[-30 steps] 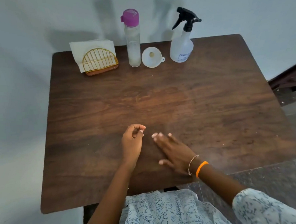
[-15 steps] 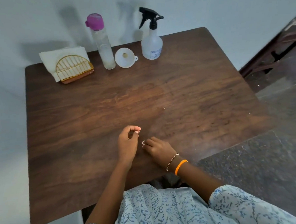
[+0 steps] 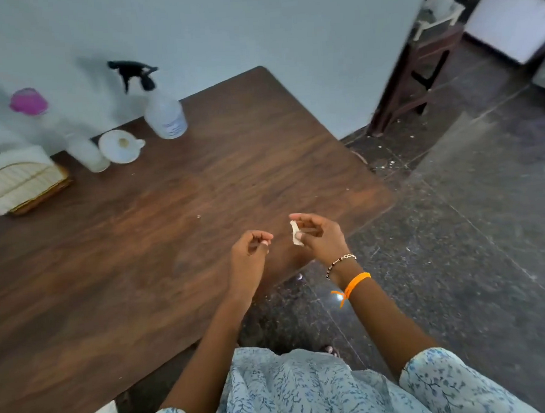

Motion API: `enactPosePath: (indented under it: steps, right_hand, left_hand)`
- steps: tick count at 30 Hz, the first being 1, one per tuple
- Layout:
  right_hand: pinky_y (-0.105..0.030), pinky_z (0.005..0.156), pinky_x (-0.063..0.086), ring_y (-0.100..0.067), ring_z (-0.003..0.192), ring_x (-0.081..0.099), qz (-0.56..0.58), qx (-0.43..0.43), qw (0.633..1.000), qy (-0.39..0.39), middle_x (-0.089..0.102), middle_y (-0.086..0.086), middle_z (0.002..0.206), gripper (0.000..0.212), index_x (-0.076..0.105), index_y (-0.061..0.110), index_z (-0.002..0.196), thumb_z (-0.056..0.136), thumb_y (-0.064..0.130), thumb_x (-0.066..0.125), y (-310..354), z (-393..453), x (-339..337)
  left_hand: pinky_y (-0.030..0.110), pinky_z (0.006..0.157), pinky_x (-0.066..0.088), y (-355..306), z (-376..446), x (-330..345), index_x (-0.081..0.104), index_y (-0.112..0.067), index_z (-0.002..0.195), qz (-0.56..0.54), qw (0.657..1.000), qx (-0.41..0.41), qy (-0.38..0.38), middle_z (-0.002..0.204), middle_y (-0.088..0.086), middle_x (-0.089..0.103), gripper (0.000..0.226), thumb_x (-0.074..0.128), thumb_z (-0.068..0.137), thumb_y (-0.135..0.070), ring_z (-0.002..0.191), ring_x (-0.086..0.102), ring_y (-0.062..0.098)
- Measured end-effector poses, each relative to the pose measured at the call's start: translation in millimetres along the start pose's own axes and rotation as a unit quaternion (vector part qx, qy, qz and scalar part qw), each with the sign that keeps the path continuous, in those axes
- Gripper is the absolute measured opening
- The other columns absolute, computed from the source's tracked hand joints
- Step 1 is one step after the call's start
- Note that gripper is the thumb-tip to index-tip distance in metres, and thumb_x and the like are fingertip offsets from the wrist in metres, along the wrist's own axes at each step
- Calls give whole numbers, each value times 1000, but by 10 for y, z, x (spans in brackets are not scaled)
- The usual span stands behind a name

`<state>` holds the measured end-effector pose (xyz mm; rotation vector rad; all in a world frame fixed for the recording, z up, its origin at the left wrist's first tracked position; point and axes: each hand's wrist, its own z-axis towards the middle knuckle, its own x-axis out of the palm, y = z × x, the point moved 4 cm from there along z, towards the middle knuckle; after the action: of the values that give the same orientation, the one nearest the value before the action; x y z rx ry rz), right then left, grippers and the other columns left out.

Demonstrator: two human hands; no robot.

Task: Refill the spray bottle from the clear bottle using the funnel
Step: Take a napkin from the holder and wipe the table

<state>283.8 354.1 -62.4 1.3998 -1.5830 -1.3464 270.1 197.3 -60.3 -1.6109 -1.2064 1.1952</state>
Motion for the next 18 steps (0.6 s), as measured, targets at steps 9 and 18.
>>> enactPosePath:
  steps: [9, 18]
  right_hand:
    - [-35, 81, 49, -19, 84, 58, 150, 30, 985, -75, 66, -7, 90, 34, 69, 23, 87, 81, -8, 57, -3, 262, -1332]
    - [-24, 68, 49, -16, 69, 55, 183, 39, 969, -163, 59, -13, 80, 25, 69, 6, 93, 82, -12, 54, 181, 1134, -2200]
  left_hand:
    - [11, 69, 44, -676, 161, 1511, 67, -14, 83, 32, 993, 50, 104, 82, -7, 66, 20, 54, 83, 1, 72, 58, 5]
    - [7, 62, 45, -1163, 1063, 2432, 67, -9, 88, -8, 989, 52, 137, 81, -2, 65, 16, 54, 87, 0, 65, 58, -7]
